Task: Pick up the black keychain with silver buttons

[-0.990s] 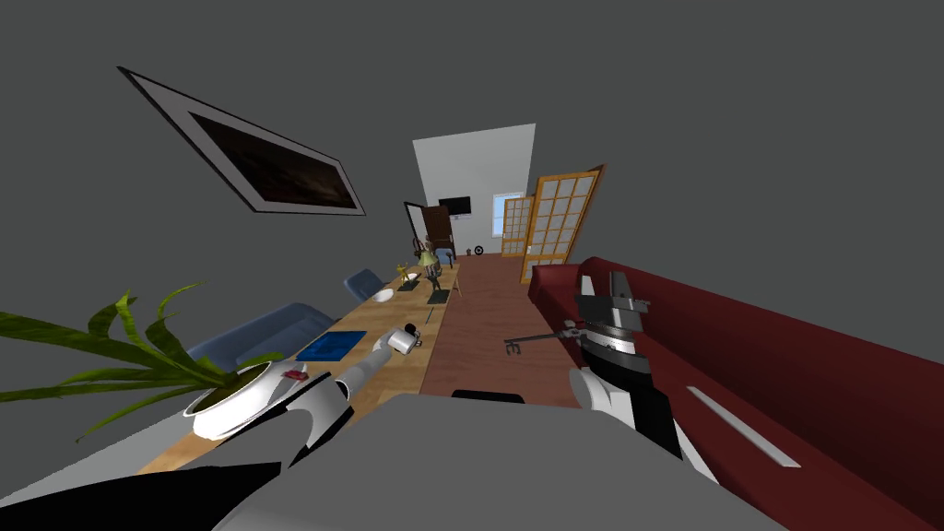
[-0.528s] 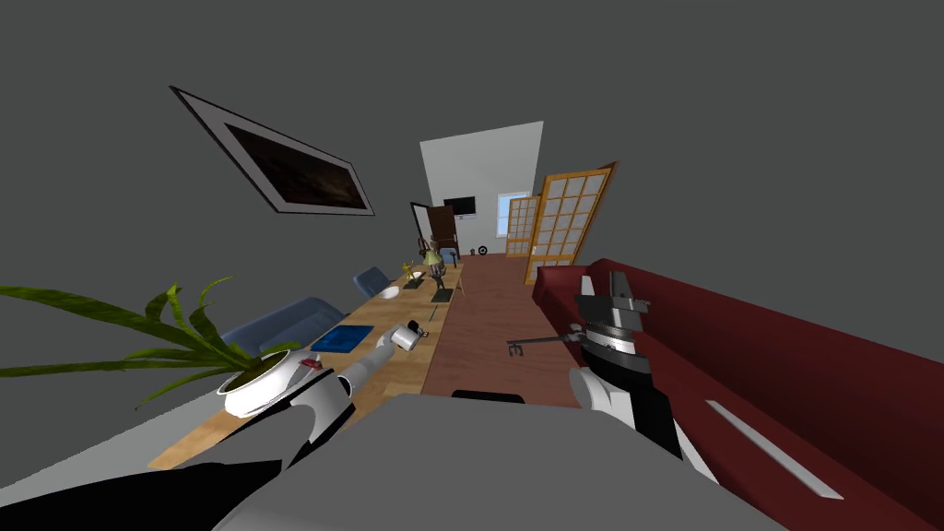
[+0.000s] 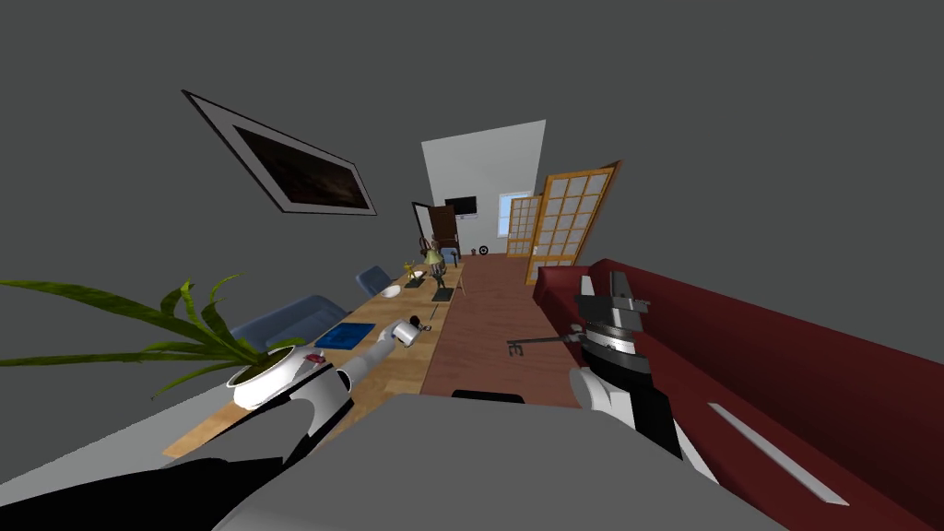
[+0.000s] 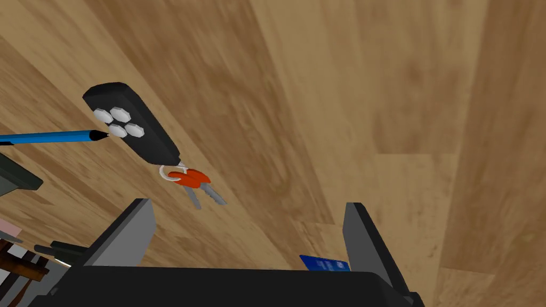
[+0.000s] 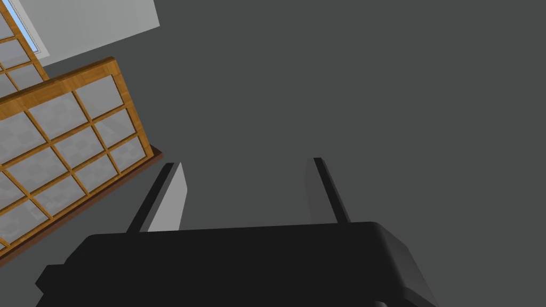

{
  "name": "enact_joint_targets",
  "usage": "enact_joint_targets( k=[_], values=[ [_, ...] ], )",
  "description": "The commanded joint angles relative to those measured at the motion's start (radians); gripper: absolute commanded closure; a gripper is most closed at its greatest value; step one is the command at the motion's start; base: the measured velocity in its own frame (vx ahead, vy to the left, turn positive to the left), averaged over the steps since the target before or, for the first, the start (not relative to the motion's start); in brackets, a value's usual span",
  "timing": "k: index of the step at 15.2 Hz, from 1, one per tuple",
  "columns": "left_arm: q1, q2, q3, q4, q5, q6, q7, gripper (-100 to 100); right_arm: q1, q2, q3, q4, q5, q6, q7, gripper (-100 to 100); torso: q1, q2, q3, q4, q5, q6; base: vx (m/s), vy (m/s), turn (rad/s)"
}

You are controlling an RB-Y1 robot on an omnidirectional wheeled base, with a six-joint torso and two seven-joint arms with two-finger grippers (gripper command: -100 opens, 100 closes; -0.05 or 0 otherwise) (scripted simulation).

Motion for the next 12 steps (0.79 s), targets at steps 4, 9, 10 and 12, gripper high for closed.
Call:
enact_joint_targets(
  k=[4, 9, 10, 12],
  values=[
    [-0.027, 0.041, -0.027, -0.035, -0.015, 0.096, 0.060, -100, 0.000, 0.000, 0.000, 0.000, 0.000, 0.000, 0.000, 0, 0.000, -0.001, 0.000, 0.000, 0.000, 0.000, -0.006, -0.029, -0.024],
    [-0.046, 0.072, -0.052, -0.058, -0.023, 0.169, 0.102, -100, 0.000, 0.000, 0.000, 0.000, 0.000, 0.000, 0.000, 0, 0.000, -0.001, -0.001, 0.000, 0.000, 0.000, 0.002, -0.026, -0.021],
    [-0.049, 0.080, -0.058, -0.064, -0.024, 0.186, 0.111, -100, 0.000, 0.000, 0.000, 0.000, 0.000, 0.000, 0.000, 0, 0.000, -0.001, -0.001, 0.000, 0.000, 0.000, 0.006, -0.037, -0.027],
    [-0.055, 0.093, -0.069, -0.075, -0.025, 0.216, 0.126, -100, 0.000, 0.000, 0.000, 0.000, 0.000, 0.000, 0.000, 0, -0.001, -0.002, -0.001, 0.000, 0.000, 0.000, 0.013, -0.036, -0.019]
  ],
)
